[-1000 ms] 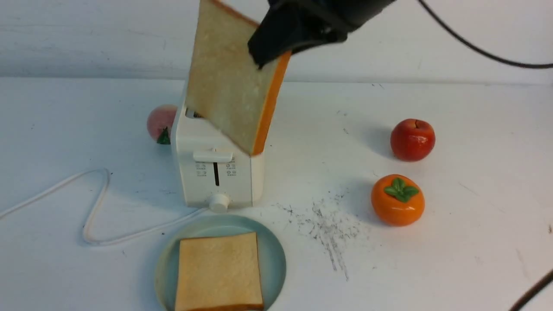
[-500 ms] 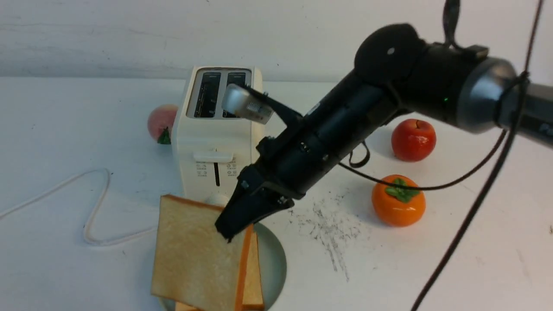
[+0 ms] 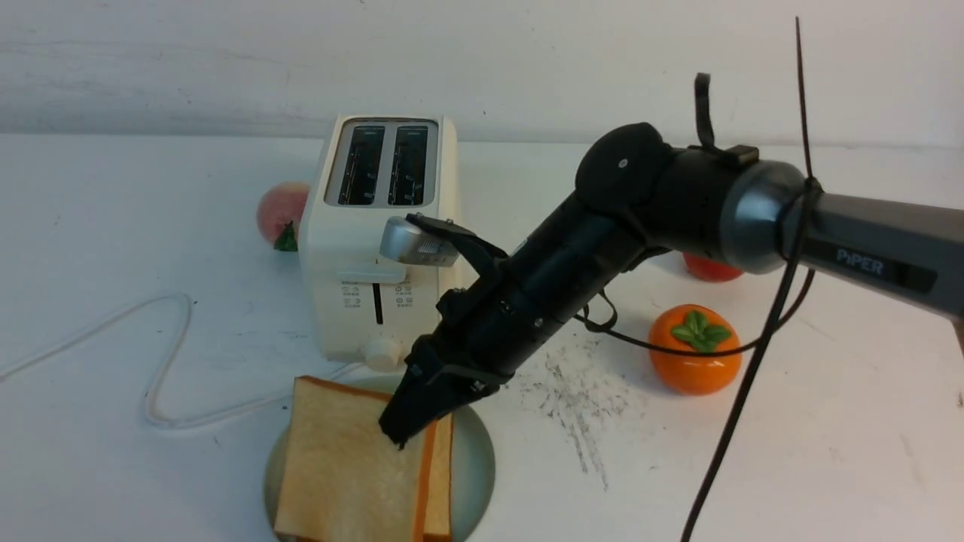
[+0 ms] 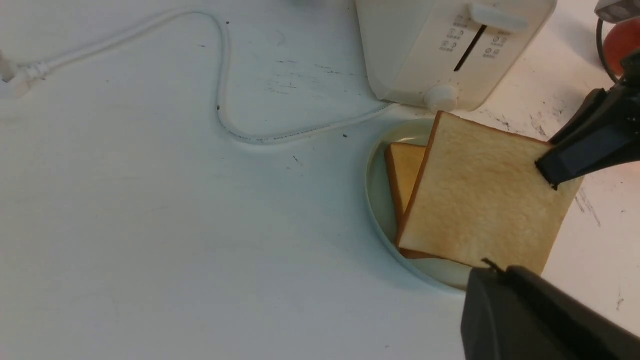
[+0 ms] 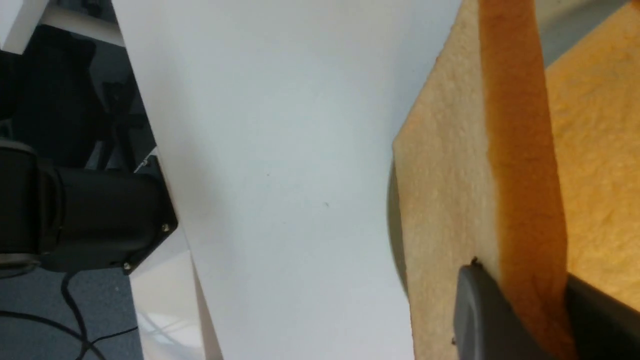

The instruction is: Take toasted bread from bread machine on white table place on plate.

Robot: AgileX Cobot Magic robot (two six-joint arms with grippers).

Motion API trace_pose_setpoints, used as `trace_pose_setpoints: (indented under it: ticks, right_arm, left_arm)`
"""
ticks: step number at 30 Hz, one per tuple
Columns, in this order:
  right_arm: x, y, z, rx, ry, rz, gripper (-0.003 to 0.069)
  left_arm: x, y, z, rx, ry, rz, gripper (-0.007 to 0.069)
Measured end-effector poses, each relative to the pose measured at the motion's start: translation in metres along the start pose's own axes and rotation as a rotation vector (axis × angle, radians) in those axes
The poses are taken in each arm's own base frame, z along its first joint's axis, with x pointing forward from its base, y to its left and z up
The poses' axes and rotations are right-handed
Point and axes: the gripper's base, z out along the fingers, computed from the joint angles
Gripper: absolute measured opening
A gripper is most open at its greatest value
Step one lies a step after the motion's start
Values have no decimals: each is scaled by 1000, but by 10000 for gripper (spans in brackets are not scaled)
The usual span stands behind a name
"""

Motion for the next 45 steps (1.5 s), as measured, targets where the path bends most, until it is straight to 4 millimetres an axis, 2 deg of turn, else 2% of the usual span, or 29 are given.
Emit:
trace_pose_setpoints:
  ticks: [3,6,11,12,13,17,20,21,23,24,25,26,28,29,30,31,32,34,35,37,39,40,43,45]
  right_arm:
    - [1,-3,0,33,6,-16,116]
    - [1,-7,0,77,17,-37,153]
    - [3,-14,-1,150,32,-57,298]
    - [2,-17,-2,187,30,-58,384]
    - [2,-19,-2,207,30,-57,430]
    - [3,-18,-11,276,54,-108,568]
    - [1,-10,-28,334,58,-161,605]
    - [0,-3,-43,382,53,-182,603]
    - [-1,9,-69,471,35,-181,557]
    - [0,18,-86,530,21,-171,505]
    - [3,28,-104,595,15,-151,421]
    - [3,32,-110,605,3,-139,407]
    - [13,56,-143,684,-16,-75,229]
    - [14,62,-148,696,-27,-67,193]
    - [24,83,-170,729,-53,-40,79]
    - [31,97,-182,740,-80,-23,28]
    - [32,97,-182,739,-77,-14,20]
    - [55,135,-212,755,-217,-2,-13]
    - [57,137,-214,756,-228,-7,-13]
    - [86,164,-234,772,-416,-31,-8]
    - [114,178,-244,790,-567,-54,-8]
    - [124,181,-246,796,-613,-55,-8]
    - [180,184,-246,849,-809,-86,-8]
    - [201,181,-242,871,-866,-105,-8]
  left_arm:
    - [0,0,0,0,0,0,-13]
    - [0,0,0,0,0,0,-13]
    - [0,0,0,-1,-1,1,-11]
    - [0,0,0,-1,-1,1,-11]
    - [0,0,0,-1,-1,1,-10]
    - [0,0,0,-4,-2,10,-6]
    - [0,1,0,-6,-3,40,-6]
    - [0,1,0,-6,-3,57,-4]
    - [0,1,0,-7,-3,71,-4]
    - [0,1,0,-7,-3,75,-3]
    - [0,1,0,-7,-3,78,-3]
    - [0,1,0,-7,-3,78,-3]
    - [0,1,0,-7,-3,79,-3]
    - [0,1,0,-7,-3,79,-3]
    - [0,1,0,-6,-2,79,-3]
    - [0,1,0,-6,-2,79,-3]
    - [0,1,0,-6,-2,79,-3]
    - [0,0,0,-5,-2,79,-3]
    - [0,0,0,-5,-2,79,-3]
    - [0,0,0,-5,-2,79,-3]
    - [0,0,0,-4,-2,79,-3]
    - [0,0,0,-4,-2,81,-3]
    - [-1,0,0,-1,-9,81,-3]
    - [-2,-1,0,6,-17,79,-3]
